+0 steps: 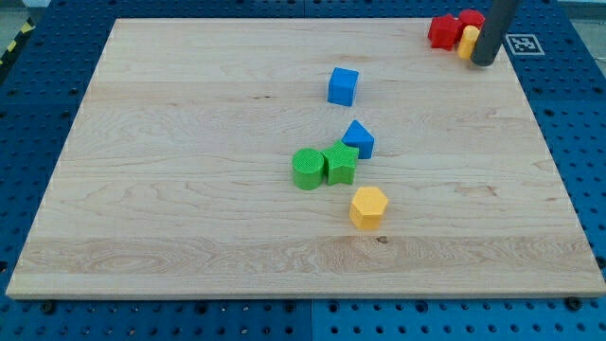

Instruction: Move the yellow hexagon slightly right

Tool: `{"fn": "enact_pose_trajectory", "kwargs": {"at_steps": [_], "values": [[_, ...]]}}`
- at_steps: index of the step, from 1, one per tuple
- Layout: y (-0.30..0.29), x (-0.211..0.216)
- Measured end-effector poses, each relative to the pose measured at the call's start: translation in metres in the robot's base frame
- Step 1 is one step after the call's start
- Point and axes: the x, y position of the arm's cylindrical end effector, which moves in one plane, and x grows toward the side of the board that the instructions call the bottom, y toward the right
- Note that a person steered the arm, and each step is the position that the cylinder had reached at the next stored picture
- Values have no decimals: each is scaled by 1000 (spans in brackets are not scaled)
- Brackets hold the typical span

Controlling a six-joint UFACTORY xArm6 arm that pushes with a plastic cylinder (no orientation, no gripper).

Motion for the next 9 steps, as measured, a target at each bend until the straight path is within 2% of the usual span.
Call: {"fn": "enact_pose_trajectory", "kwargs": {"at_steps": [1, 2, 3, 6, 7, 9], "values": [[0, -5], [0, 10], [-4, 49], [-5, 65], [-5, 110], [-6, 156]]}}
